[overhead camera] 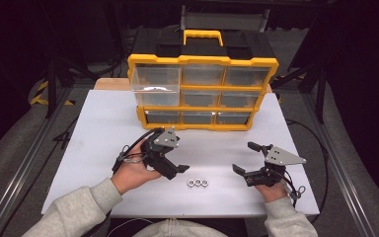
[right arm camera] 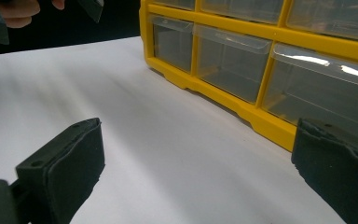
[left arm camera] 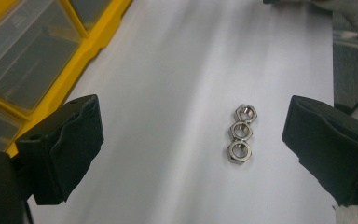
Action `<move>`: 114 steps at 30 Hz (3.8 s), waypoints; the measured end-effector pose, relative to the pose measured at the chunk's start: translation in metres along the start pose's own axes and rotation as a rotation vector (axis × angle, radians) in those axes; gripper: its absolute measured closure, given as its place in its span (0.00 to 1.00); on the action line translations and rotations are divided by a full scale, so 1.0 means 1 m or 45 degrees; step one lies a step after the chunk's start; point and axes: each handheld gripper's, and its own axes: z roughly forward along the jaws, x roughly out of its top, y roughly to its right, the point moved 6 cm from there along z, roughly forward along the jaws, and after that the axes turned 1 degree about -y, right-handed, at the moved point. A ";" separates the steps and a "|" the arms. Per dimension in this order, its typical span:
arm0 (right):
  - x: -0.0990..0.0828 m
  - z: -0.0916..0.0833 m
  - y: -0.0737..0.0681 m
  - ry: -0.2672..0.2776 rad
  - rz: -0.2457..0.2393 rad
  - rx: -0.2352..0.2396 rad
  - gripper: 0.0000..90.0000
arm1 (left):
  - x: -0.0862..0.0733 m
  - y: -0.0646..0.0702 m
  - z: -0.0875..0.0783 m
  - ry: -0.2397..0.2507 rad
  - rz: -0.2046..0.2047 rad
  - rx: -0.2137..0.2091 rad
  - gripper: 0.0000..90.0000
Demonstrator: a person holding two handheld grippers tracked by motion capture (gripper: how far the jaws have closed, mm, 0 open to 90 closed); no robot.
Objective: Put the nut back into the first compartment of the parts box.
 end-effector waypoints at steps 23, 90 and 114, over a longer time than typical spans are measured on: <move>-0.001 0.002 -0.003 0.000 0.000 0.052 0.03 | 0.011 0.006 0.018 -0.406 0.080 -0.143 0.10; -0.010 0.007 0.000 -0.045 0.090 0.087 0.02 | -0.015 0.030 0.073 -0.629 0.063 -0.268 0.77; -0.011 0.007 0.000 -0.053 0.087 0.083 0.03 | 0.042 0.007 -0.016 -0.588 0.056 -0.222 0.77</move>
